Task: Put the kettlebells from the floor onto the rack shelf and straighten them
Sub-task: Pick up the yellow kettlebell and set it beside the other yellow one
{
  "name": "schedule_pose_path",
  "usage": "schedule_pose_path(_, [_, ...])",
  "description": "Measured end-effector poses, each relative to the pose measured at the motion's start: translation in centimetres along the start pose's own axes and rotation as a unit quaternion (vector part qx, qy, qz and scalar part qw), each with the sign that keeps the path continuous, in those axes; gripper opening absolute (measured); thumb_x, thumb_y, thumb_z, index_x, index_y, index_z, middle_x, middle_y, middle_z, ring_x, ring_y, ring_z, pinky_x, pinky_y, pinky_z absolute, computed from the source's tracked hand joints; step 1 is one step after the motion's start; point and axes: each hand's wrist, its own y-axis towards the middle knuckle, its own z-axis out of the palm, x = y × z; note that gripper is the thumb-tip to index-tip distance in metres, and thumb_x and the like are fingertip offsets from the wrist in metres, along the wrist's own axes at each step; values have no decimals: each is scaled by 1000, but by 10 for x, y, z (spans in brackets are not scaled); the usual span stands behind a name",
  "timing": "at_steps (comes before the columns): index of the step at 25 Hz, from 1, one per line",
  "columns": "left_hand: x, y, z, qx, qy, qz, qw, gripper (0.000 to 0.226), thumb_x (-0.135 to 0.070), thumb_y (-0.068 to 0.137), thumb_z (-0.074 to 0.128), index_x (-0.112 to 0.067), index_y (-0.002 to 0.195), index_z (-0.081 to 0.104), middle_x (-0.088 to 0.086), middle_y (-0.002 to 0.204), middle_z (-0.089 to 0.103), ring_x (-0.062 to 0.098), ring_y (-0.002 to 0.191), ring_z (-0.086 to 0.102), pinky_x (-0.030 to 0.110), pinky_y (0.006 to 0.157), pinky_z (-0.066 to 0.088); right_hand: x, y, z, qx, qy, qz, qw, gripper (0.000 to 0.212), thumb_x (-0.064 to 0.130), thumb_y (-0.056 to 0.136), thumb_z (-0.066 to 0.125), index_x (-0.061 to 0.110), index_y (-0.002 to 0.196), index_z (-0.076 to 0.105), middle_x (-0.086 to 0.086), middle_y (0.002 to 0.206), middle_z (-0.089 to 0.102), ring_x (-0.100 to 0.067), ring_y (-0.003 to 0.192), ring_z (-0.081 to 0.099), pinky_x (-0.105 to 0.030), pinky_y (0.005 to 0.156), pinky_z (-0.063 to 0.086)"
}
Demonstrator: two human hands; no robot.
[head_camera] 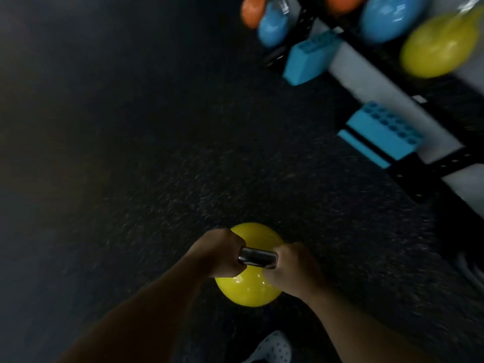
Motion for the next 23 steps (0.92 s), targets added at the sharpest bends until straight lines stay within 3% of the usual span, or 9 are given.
schedule_pose_path(5, [-124,136,-103,-24,49,119,991,14,-39,72,63,-27,78,65,-5,74,65,14,71,64,24,51,34,-104,4,-140,-102,19,95,990,30,43,67,61,27,56,37,8,59,45,-17,62,54,-24,47,32])
schedule_pose_path(9, [-211,239,-169,-75,65,186,978,15,-37,71,62,-23,69,59,2,76,68,23,71,66,26,54,38,-183,19,-244,-212,-2,129,969,19,41,63,57,23,63,50,-4,69,65,-29,71,64,-28,54,38])
schedule_pose_path(15, [-302,383,-246,-118,101,296,942,18,-39,76,60,-22,78,62,4,79,69,30,74,66,32,56,40,-273,64,-361,-302,-27,194,933,26,41,67,55,20,77,65,-4,75,68,-31,72,66,-32,57,48])
schedule_pose_path(23, [-392,534,-319,-197,172,330,907,16,-30,81,66,-21,94,63,4,91,71,29,83,69,34,61,48,-381,145,-469,-405,26,207,890,19,28,74,62,20,90,69,-8,81,73,-33,76,68,-31,61,49])
